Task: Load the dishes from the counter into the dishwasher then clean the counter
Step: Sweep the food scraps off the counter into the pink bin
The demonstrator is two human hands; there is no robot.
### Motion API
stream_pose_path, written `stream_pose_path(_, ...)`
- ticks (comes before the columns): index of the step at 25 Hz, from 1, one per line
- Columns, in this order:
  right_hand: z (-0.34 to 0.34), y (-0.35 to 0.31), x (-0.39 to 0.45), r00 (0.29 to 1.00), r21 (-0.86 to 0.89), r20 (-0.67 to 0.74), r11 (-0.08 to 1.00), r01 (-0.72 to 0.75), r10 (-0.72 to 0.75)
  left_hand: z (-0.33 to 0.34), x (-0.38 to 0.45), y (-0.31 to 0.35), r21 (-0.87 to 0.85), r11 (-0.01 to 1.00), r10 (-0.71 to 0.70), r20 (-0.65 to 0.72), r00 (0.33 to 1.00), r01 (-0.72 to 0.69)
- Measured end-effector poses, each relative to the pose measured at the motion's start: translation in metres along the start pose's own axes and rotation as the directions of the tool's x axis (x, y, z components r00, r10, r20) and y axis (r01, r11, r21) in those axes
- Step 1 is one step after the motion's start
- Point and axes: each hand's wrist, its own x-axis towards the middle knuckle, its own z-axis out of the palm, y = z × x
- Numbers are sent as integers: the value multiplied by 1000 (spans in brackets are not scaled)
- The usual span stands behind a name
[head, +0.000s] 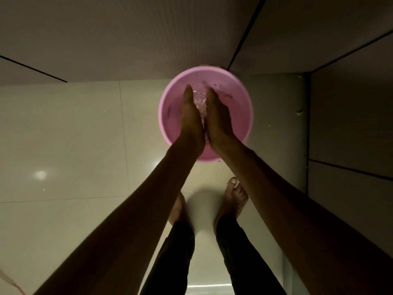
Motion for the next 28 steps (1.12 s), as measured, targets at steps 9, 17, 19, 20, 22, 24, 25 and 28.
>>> stream_pose_path(9, -24, 13, 7, 970, -350, -136, 926, 144, -202, -10, -11, -6, 222, 966, 156, -92, 983, -132)
stream_pose_path(17, -27, -28, -33, 971, -507, -7, 837, 204, -241, -16, -59, 20, 455, 858, 319, -104, 942, -241)
stream_pose_path(19, -27, -37, -46, 980, -469, 22, 864, 184, -197, -15, -75, 27, 443, 868, 310, -127, 942, -225)
stream_pose_path(20, -27, -44, -56, 982, -454, 23, 873, 178, -188, -15, -86, 32, 430, 875, 304, -133, 943, -221)
stream_pose_path(22, -29, -61, -79, 986, -413, 26, 896, 163, -168, -9, -116, 42, 385, 899, 275, -127, 953, -208)
stream_pose_path(24, -34, -80, -109, 989, -300, 12, 943, 142, -145, -1, -151, 51, 330, 924, 243, -110, 964, -195)
stream_pose_path(25, -37, -89, -126, 990, -217, 7, 967, 137, -139, 1, -168, 55, 305, 932, 236, -96, 967, -197)
stream_pose_path(28, -46, -110, -175, 991, -75, -17, 988, 134, -136, 5, -218, 63, 231, 946, 243, -39, 969, -227)
